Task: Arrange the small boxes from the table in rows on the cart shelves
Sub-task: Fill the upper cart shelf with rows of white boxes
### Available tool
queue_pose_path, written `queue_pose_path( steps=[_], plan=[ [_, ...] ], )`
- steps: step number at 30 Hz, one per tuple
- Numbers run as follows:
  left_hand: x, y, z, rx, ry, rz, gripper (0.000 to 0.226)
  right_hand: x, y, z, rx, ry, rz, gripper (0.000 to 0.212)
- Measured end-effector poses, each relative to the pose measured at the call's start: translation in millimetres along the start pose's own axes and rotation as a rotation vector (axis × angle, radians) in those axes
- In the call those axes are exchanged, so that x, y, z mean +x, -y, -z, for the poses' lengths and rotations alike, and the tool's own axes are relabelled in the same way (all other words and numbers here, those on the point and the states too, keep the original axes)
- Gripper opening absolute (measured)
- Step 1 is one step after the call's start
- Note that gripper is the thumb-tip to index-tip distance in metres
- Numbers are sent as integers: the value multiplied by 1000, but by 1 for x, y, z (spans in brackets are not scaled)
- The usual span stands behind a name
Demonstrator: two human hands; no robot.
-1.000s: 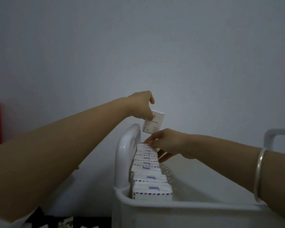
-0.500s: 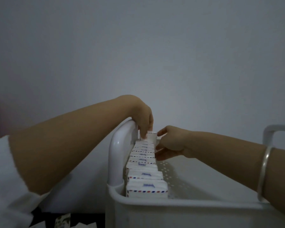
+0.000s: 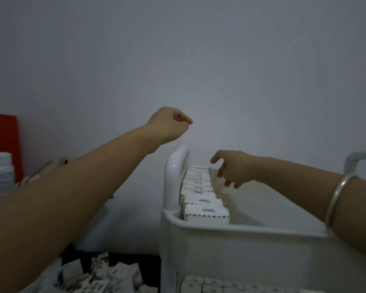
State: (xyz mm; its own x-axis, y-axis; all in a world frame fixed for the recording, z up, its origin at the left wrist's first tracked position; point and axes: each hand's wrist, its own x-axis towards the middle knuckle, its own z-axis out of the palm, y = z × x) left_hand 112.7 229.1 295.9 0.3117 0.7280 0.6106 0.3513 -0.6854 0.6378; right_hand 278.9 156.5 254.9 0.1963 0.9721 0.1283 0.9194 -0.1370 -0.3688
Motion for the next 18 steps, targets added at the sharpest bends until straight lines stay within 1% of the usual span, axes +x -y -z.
queue_pose_path(
  steps=[2,4,8,9,12,13,16,18],
  plan=[
    [-23,7,9,-91,-73,20,21,-6,3,5,-94,-75,34,55],
    [-51,17,18,-139,-127,21,23,-14,10,11,-209,-170,83,48],
    [-117,47,31,-85,-170,10,24,-53,38,20,-187,-386,233,15],
    [-135,57,34,-68,-161,14,25,-67,46,19,-148,-456,279,12],
    [-188,96,39,-29,-74,85,24,-119,69,5,73,-677,435,30],
    [-206,110,40,-14,-26,127,22,-136,75,-4,152,-716,490,33],
    [-257,149,39,86,95,225,21,-176,90,-48,319,-722,619,34],
    [-288,171,42,204,133,248,24,-190,100,-85,375,-635,669,33]
  ],
)
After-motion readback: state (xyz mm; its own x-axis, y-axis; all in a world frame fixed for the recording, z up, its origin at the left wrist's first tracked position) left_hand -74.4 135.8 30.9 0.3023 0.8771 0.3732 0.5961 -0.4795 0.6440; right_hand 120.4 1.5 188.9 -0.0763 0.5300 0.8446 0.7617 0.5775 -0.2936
